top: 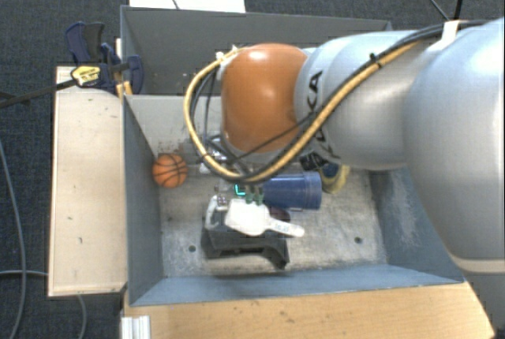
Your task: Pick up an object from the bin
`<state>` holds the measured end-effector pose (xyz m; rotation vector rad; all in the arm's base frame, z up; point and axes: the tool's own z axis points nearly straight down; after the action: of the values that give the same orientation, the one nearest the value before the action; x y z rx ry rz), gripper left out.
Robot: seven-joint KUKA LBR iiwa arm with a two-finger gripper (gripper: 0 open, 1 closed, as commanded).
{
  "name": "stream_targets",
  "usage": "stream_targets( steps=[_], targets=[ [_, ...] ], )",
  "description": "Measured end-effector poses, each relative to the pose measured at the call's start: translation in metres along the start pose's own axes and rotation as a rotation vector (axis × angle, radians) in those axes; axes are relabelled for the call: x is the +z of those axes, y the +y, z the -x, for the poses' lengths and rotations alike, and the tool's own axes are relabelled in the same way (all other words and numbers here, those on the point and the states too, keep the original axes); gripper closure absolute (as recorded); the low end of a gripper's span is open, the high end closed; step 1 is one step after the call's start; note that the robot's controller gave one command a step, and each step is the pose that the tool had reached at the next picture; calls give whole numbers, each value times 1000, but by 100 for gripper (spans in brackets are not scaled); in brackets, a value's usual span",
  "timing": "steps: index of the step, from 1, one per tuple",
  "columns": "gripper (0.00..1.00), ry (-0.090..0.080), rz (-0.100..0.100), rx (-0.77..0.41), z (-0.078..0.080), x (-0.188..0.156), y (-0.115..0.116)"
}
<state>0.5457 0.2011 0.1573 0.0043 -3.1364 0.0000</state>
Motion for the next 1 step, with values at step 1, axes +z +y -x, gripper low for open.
stream_targets(
  steps=[1],
  targets=[
    [0,-7,2,4,2,-4,-1]
  ],
)
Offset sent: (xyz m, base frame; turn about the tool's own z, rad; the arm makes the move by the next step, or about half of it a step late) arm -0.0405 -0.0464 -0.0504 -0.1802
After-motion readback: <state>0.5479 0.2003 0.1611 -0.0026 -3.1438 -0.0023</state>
